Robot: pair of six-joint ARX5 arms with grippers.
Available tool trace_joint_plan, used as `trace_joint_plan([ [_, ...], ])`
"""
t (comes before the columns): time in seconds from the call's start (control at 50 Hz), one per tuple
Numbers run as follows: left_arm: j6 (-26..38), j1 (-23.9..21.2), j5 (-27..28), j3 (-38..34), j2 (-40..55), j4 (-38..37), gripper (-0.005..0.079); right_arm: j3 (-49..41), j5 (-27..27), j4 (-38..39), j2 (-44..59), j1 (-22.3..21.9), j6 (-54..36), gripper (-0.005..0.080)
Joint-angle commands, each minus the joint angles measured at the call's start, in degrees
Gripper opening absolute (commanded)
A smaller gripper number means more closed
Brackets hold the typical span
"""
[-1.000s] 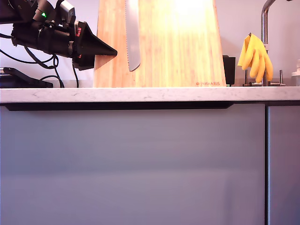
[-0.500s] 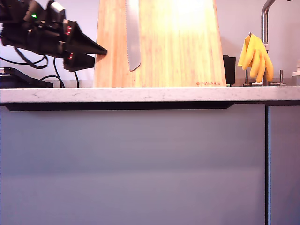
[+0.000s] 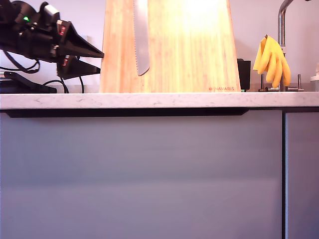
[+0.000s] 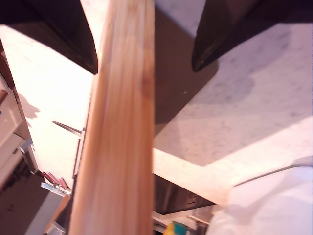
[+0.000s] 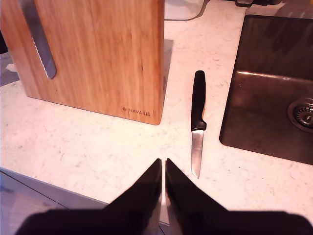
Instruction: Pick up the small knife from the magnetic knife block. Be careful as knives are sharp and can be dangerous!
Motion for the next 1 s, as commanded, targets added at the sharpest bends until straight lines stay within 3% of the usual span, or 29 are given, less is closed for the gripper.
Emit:
trace_joint_plan([
  [0.0, 0.39, 0.94, 0.44, -0.28, -2.56, -0.44, 0.0556, -1.20, -0.02, 0.37, 0.17, 0.28, 0.04, -0.0012],
  [0.18, 0.37, 3.48, 0.42, -0.28, -4.37, -3.39, 0.0544, -1.20, -0.04, 0.42, 0.22, 0.31, 0.04, -0.0012],
  [0.22, 0.35, 4.04, 0.42, -0.28, -4.96, -4.39, 0.0510, -1.20, -0.07, 0.44, 0.22, 0.31, 0.04, -0.0012],
  [0.28, 0.35, 4.85, 0.44, -0.28, -5.68, -6.08, 0.0391, -1.22, -0.09, 0.42, 0.22, 0.31, 0.04, -0.0012],
  [0.4, -0.37, 6.05, 0.44, -0.28, -7.41, -9.90, 0.0030, -1.27, -0.26, 0.61, 0.24, 0.37, 0.04, -0.0012],
  [0.44, -0.81, 6.34, 0.44, -0.28, -8.17, -11.54, -0.0027, -1.27, -0.24, 0.63, 0.24, 0.59, 0.04, -0.0012],
  [0.6, -0.96, 6.49, 0.31, -0.28, -11.30, -17.27, -0.0019, -1.29, -0.24, 0.63, 0.24, 1.79, 0.04, -0.0012],
  [0.7, 0.04, 6.29, -2.45, -0.28, -13.64, -20.68, -0.0019, -1.70, -0.20, 1.14, 0.33, 2.45, 0.07, -0.0012],
  [0.98, 0.48, 2.60, -24.92, -0.31, -20.48, -25.62, -0.0019, -9.25, 0.04, 7.54, 0.20, 2.91, 1.81, -0.0012],
])
